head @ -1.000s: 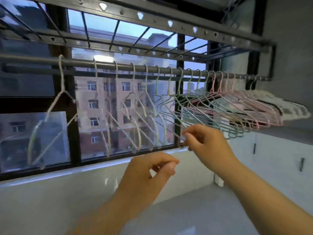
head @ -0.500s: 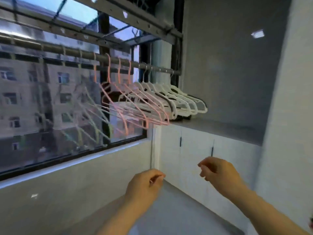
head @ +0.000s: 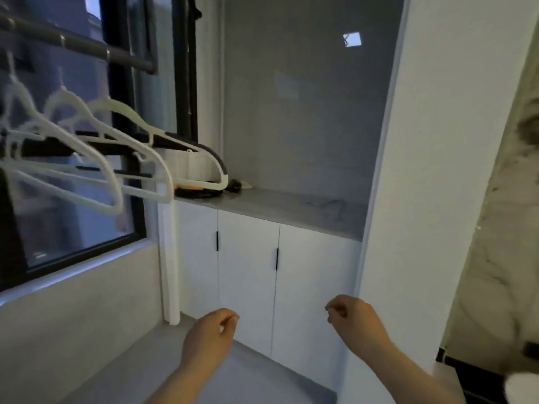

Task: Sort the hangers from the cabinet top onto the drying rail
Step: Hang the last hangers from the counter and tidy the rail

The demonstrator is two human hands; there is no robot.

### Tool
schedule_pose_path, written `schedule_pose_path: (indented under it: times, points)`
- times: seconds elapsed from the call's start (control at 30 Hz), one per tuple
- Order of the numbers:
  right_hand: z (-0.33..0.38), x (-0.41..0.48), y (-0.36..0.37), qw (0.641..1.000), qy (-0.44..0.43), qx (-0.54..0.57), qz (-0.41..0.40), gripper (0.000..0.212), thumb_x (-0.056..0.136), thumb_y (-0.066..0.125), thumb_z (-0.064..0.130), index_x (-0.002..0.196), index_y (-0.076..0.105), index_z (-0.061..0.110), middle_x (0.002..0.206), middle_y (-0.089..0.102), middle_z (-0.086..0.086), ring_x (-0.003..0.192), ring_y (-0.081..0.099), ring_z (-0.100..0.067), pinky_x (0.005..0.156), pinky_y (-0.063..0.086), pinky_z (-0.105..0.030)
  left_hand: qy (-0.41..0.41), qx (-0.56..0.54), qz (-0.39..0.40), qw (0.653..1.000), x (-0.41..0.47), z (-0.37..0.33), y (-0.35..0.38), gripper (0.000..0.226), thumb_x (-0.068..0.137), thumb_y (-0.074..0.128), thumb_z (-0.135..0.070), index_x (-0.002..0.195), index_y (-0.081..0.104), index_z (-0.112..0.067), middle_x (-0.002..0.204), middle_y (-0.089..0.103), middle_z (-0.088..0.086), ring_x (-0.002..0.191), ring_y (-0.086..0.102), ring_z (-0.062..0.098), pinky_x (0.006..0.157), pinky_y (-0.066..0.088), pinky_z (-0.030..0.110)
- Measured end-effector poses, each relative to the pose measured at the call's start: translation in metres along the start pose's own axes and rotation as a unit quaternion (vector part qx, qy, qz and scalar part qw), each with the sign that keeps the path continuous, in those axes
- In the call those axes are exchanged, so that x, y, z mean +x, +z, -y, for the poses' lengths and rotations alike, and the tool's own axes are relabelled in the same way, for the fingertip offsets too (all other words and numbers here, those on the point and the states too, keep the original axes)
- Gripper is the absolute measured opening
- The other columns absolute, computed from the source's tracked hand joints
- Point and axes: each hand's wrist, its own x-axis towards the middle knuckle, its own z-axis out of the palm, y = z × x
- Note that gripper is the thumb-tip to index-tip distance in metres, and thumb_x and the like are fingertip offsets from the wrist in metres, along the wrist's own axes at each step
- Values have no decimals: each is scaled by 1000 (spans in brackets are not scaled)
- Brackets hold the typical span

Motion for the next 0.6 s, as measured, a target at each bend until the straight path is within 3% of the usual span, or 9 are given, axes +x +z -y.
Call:
schedule_pose_path:
  times: [0.2,0.3,0.43,0.6]
  points:
    - [-33,126,5,998,56,-9,4,26,93,43,17,111,61,16,109,67,-2,98,61,-17,73,43,-20,30,36,36,998,149,-28,70,23,94,44,-27,102,64,-21,113,64,-3,87,51,8,73,34,16]
    - [-57,179,8,996,87,-14,4,27,93,41,17,113,60,17,111,66,-2,99,61,-18,75,44,-20,60,42,49,996,205,-39,102,26,95,41,-26,111,62,-20,122,60,-3,102,55,12,78,34,15]
    - [-90,251,13,993,111,-30,3,30,93,40,18,119,56,17,118,63,-4,106,59,-20,84,45,-23,95,75,82,989,269,-42,145,40,97,35,-25,136,38,-21,145,39,-2,129,41,15,103,31,20]
    - [-119,370,18,993,110,-41,5,33,93,39,17,125,50,16,123,60,-7,108,57,-24,86,45,-26,102,142,90,980,361,-49,191,48,98,29,-27,144,17,-24,155,14,-3,139,26,16,111,22,24]
